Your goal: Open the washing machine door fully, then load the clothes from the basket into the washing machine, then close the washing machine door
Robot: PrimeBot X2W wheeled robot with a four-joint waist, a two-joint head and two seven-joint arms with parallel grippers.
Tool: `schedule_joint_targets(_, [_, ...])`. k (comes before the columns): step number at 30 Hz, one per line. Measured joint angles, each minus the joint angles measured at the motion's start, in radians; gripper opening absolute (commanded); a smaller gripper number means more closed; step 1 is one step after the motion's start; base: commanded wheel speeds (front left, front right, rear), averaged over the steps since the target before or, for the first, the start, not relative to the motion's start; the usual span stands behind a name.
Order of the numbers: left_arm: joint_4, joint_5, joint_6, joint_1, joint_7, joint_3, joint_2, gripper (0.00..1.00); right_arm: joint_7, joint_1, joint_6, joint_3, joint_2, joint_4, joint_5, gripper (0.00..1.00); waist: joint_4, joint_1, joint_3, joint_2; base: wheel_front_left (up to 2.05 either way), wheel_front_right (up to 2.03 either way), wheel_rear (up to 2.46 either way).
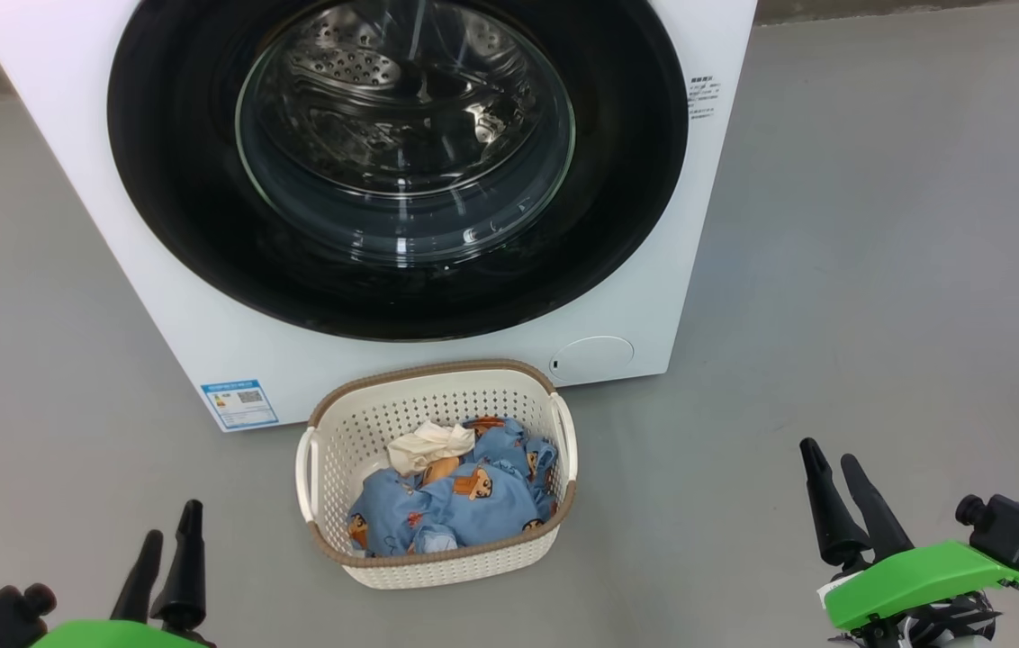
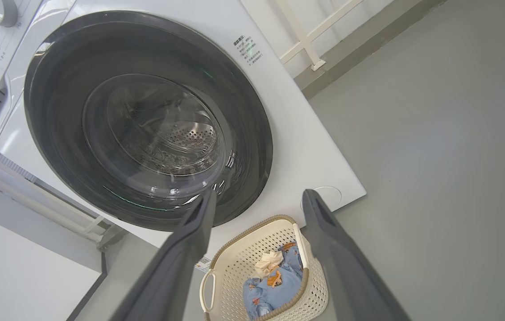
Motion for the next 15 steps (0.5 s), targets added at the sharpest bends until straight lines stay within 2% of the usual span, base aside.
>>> schedule_joint_targets(15, [-0.019, 0.192, 0.000, 0.000, -0.044, -0.015, 0.025, 1.00, -0.038, -0.012, 0.000, 0.021, -0.016, 0.002, -0.231, 1.00, -0.007, 0.0000, -0.001, 0.0000, 0.00, 0.00, 0.00])
